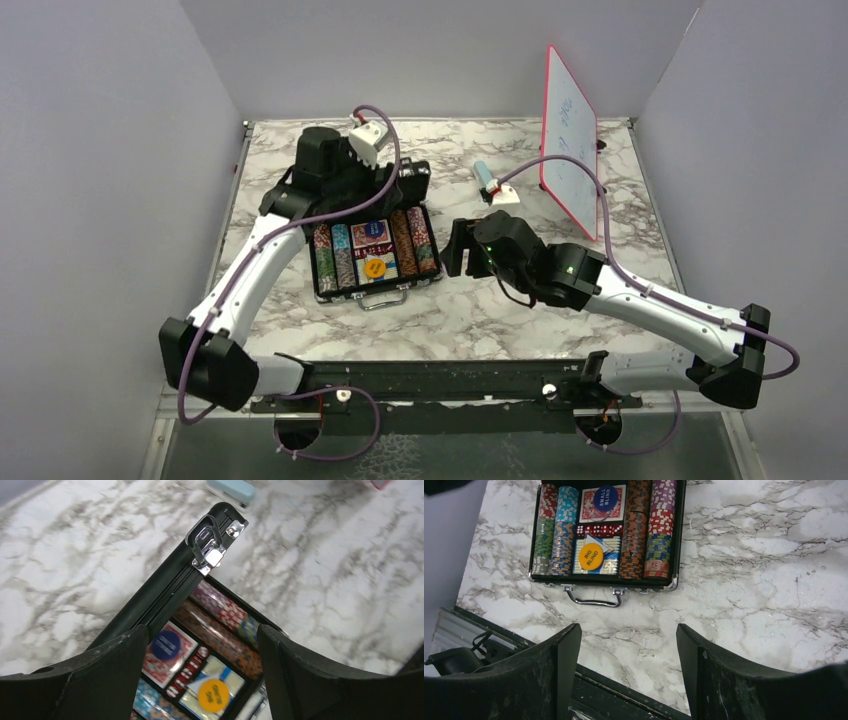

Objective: Pack up texas hold em set

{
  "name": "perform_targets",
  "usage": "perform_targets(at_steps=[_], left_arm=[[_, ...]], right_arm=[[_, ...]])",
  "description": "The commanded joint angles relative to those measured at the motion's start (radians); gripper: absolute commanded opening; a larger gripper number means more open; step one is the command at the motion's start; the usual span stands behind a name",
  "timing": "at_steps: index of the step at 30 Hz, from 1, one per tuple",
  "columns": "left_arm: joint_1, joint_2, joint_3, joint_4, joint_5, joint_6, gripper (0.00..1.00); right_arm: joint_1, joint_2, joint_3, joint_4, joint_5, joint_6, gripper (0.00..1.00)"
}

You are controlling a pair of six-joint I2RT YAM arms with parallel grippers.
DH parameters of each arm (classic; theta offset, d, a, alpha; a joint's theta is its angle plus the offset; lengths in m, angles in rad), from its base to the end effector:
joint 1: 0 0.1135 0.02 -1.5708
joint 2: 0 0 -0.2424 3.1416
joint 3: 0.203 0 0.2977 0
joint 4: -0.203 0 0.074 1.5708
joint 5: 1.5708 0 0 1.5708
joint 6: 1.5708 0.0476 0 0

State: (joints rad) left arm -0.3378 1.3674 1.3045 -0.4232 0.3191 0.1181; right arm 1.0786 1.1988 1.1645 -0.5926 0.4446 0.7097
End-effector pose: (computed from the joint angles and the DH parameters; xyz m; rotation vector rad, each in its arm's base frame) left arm 0.3453 -0.1371 0.3368 0.6578 1.9545 -0.4639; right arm 0.1693 0.2724 0.3207 -0.1516 2.1759 0.5556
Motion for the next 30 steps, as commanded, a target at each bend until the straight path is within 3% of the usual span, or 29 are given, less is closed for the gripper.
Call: perform_targets(at_steps=[1, 7, 13, 20, 30], left_arm=[[-0.003, -0.113, -0.139, -0.133, 0.244, -0.078, 0.82], [-0.004, -0.245, -0.218, -0.134, 0.431, -0.139, 0.82], [-0.004, -0.277, -0.320, -0.122, 0.342, -0.240, 0.81], [-0.003, -0.220, -0.451, -0.071, 0.198, -0.357, 0.60], [-0.006, -0.144, -0.495, -0.096, 0.014, -0.442, 0.34]], right_arm=[[-0.004, -0.025, 0.007, 0.006, 0.041, -0.015, 0.73], [-0.003, -0.073, -0.080, 0.078, -0.055, -0.023, 0.72], [-0.003, -0.108, -0.181, 0.159, -0.193, -0.087, 0.66], [-0.003, 0.035, -0.212, 0.226, -0.219, -0.120, 0.51], [-0.004, 0.326, -0.143, 0.286, -0.178, -0.139, 0.35]])
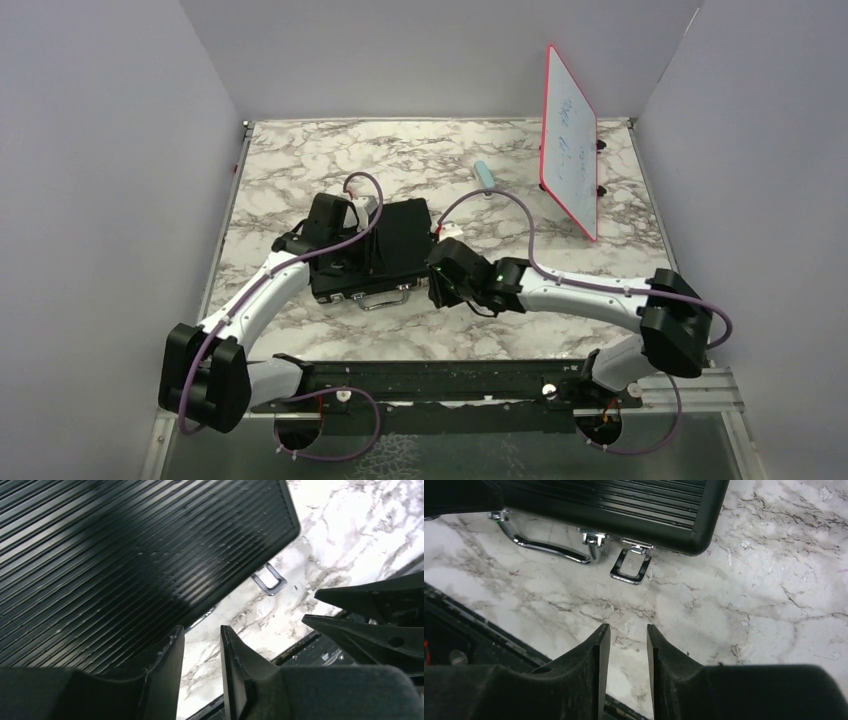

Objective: Pack up texas hold em set

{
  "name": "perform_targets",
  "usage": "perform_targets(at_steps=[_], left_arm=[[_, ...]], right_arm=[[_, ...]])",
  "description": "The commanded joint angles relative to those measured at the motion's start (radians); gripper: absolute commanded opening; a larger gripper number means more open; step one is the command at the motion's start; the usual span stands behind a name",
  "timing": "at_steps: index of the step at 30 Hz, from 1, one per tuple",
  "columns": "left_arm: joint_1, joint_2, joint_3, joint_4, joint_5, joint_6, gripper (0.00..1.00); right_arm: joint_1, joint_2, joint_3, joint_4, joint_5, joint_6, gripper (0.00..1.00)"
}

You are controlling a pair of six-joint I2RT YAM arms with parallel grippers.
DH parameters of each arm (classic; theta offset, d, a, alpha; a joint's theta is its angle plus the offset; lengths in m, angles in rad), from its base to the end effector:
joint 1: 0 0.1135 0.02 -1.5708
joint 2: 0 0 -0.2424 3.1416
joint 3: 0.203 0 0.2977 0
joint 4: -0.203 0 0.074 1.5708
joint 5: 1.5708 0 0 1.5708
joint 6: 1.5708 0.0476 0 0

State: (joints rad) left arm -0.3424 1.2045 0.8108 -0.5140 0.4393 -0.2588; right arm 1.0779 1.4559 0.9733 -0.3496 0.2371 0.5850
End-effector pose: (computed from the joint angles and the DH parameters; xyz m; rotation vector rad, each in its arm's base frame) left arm 0.2735 -0.1190 0.1911 0.2991 2.5121 -0.7950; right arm 0.1799 0.3113 0.1832 -0.4842 2.3842 0.5000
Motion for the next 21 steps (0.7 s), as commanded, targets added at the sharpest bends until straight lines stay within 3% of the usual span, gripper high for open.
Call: perform_targets(at_steps=[1, 8, 14, 21], left_arm=[[-0.001, 0.025, 0.002, -0.016, -0.103, -0.078, 0.33], [-0.006, 0.053, -0.008, -0.051, -0.207, -0.123, 0.25], [-0.009, 0.094, -0.029, -0.066, -0.254, -0.137, 0.20], [-0.010, 0.116, -0.037, -0.067, -0.287, -0.147, 0.17]], right_arm=[[-0.003, 0.084, 0.060, 0.040, 0.045, -0.020, 0.33], [-0.003, 0.142, 0.100, 0.052, 0.036, -0.043, 0.28], [-0.003, 0.174, 0.108, 0.048, 0.047, -0.031, 0.44], [-0.005, 0.229, 0.126, 0.044, 0.066, -0.039, 0.33]])
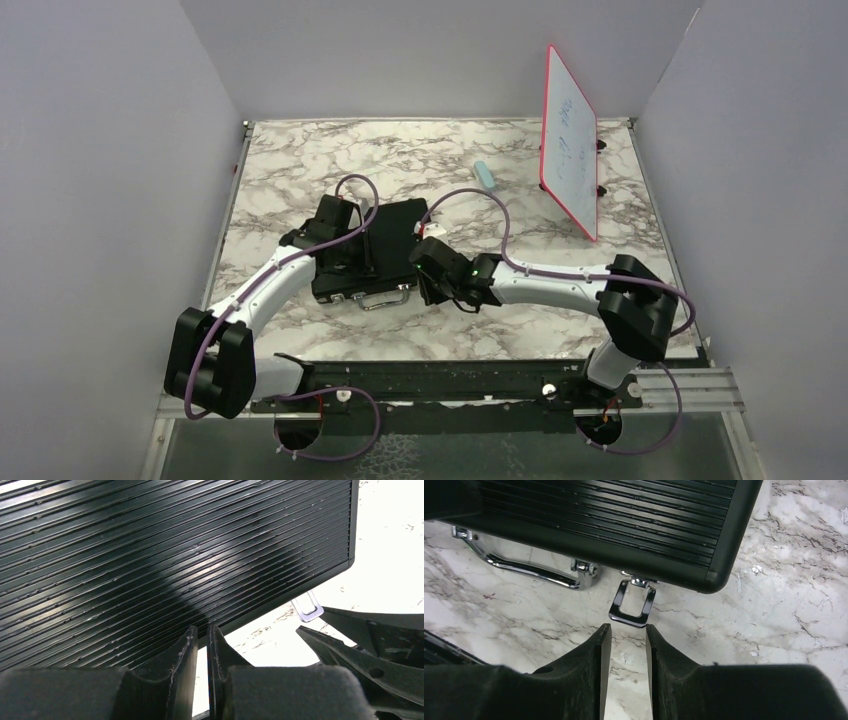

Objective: Pack up texas hold em set

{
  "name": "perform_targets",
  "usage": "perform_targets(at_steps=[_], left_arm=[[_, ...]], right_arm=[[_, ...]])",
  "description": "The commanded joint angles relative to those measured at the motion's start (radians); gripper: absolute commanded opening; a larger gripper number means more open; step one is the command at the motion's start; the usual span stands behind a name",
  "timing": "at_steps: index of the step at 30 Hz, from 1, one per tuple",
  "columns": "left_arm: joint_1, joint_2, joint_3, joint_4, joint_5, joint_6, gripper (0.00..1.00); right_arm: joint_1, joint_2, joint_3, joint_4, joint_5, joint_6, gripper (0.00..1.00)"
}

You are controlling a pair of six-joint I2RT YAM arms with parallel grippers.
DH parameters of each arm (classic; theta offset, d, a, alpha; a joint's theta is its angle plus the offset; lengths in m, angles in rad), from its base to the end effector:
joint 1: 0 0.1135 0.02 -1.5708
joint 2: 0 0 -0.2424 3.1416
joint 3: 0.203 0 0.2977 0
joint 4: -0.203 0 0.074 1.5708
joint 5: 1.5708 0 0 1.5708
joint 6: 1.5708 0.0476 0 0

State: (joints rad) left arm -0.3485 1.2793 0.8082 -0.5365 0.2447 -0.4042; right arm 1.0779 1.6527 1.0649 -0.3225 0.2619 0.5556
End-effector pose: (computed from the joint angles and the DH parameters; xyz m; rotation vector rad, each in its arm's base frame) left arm 0.2795 -0.1138 0.1652 0.0204 2.6477 -0.5840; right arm 0.1951 0.3372 0.1486 -0.5315 2.4219 0.3956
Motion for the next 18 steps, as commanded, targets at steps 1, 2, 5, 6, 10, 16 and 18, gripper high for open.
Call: perform_targets(at_steps=[1, 2, 5, 6, 10, 16, 18], left_arm=[[-0.004, 0.042, -0.034, -0.044, -0.097, -0.004, 0.17], [-0.005, 0.044, -0.036, -0.044, -0.101, -0.005, 0.17], [-0.006, 0.049, -0.043, -0.044, -0.106, -0.009, 0.14], [-0.008, 0.051, -0.044, -0.044, -0.108, -0.011, 0.14], [-0.009, 0.056, -0.049, -0.045, -0.118, -0.014, 0.13], [-0.010, 0.059, -0.049, -0.044, -0.118, -0.014, 0.13], [-0.011, 0.059, -0.047, -0.044, -0.116, -0.014, 0.13]], right_arm=[[-0.005, 0.039, 0.037, 0.015, 0.043, -0.010, 0.32], [-0.007, 0.044, 0.040, 0.014, 0.042, -0.012, 0.31], [-0.011, 0.051, 0.059, 0.000, 0.029, -0.019, 0.30], [-0.011, 0.045, 0.067, -0.008, 0.019, -0.024, 0.31], [-0.010, -0.018, 0.077, -0.022, -0.026, -0.048, 0.45], [-0.010, -0.063, 0.067, -0.014, 0.018, -0.044, 0.52], [-0.011, -0.020, 0.103, -0.060, 0.038, -0.044, 0.42]])
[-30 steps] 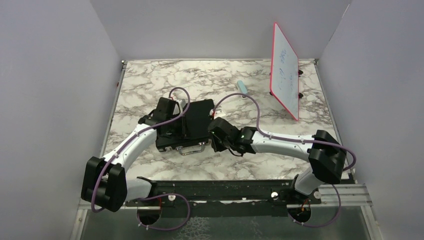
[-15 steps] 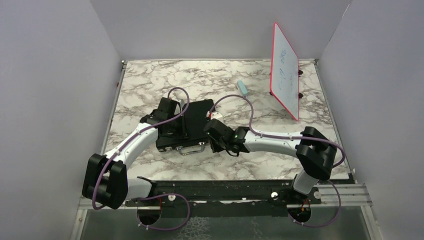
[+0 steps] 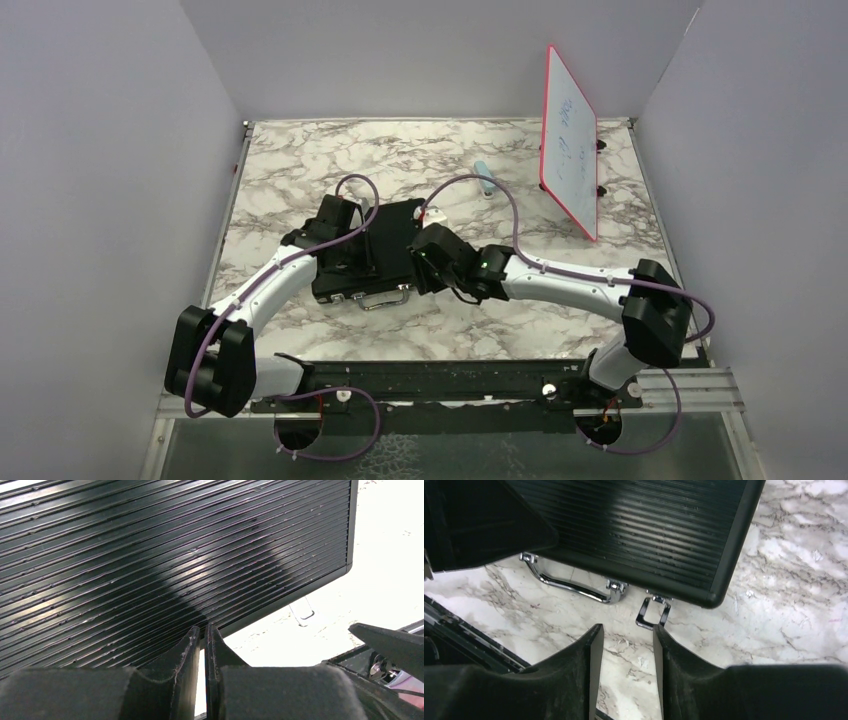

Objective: Pack up texas hold em set

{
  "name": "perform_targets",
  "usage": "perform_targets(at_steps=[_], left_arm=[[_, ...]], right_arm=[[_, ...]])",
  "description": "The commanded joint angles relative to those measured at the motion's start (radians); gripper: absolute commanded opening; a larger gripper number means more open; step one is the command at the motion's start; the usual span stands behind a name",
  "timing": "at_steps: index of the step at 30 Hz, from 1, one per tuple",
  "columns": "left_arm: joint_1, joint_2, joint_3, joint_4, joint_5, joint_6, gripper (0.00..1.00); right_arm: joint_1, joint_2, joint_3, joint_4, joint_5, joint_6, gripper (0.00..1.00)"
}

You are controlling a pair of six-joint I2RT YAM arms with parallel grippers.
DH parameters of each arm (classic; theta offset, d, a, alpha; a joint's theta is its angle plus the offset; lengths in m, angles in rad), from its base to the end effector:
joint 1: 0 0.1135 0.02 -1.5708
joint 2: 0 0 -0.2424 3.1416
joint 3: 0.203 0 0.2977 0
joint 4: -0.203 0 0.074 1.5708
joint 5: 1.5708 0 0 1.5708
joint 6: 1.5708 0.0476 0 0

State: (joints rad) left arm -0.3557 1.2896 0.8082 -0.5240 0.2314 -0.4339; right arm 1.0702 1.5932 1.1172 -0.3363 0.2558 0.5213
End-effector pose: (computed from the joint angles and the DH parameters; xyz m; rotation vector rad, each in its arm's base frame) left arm 0.2806 -0.1159 0.1630 -0.0142 2.6493 -0.5799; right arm 0.2000 0.3405 0.1884 -0.5312 2.3399 0.4666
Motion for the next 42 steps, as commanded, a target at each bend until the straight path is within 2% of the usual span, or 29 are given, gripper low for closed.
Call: perform_targets(at_steps=[1, 7, 11, 15, 21, 26, 28, 30, 33, 36, 42], left_arm=[[-0.004, 0.048, -0.047, -0.056, -0.100, 0.016, 0.13], [-0.004, 0.039, -0.045, -0.058, -0.095, 0.017, 0.14], [-0.004, 0.034, -0.038, -0.063, -0.099, 0.017, 0.13], [-0.003, 0.034, -0.035, -0.065, -0.099, 0.018, 0.14], [-0.004, 0.031, -0.028, -0.070, -0.094, 0.021, 0.14], [-0.004, -0.015, 0.003, -0.070, -0.097, 0.020, 0.15], [-0.004, -0.062, 0.021, -0.071, -0.133, 0.004, 0.21], [-0.002, -0.128, 0.032, -0.069, -0.197, -0.023, 0.32], [0.006, -0.201, 0.042, -0.069, -0.301, -0.070, 0.41], [0.026, -0.241, 0.036, -0.082, -0.389, -0.104, 0.49], [0.116, -0.260, 0.002, -0.136, -0.446, -0.148, 0.51]], right_arm=[[-0.004, 0.059, 0.061, -0.057, 0.041, -0.010, 0.36], [-0.004, 0.127, 0.058, -0.068, 0.001, 0.001, 0.10], [-0.005, 0.183, 0.059, -0.081, -0.040, 0.018, 0.02], [-0.010, 0.242, 0.060, -0.060, -0.018, 0.011, 0.01], [-0.028, 0.256, 0.070, -0.002, 0.049, -0.025, 0.01], [-0.026, 0.144, 0.078, 0.012, -0.007, -0.061, 0.03], [-0.023, 0.096, 0.065, 0.028, -0.066, -0.066, 0.05], [-0.018, 0.069, 0.056, 0.041, -0.123, -0.039, 0.10], [0.006, 0.070, 0.068, 0.052, -0.193, 0.018, 0.23], [0.034, 0.105, 0.098, 0.081, -0.247, 0.069, 0.30], [0.069, 0.233, 0.221, 0.099, -0.328, 0.167, 0.33]])
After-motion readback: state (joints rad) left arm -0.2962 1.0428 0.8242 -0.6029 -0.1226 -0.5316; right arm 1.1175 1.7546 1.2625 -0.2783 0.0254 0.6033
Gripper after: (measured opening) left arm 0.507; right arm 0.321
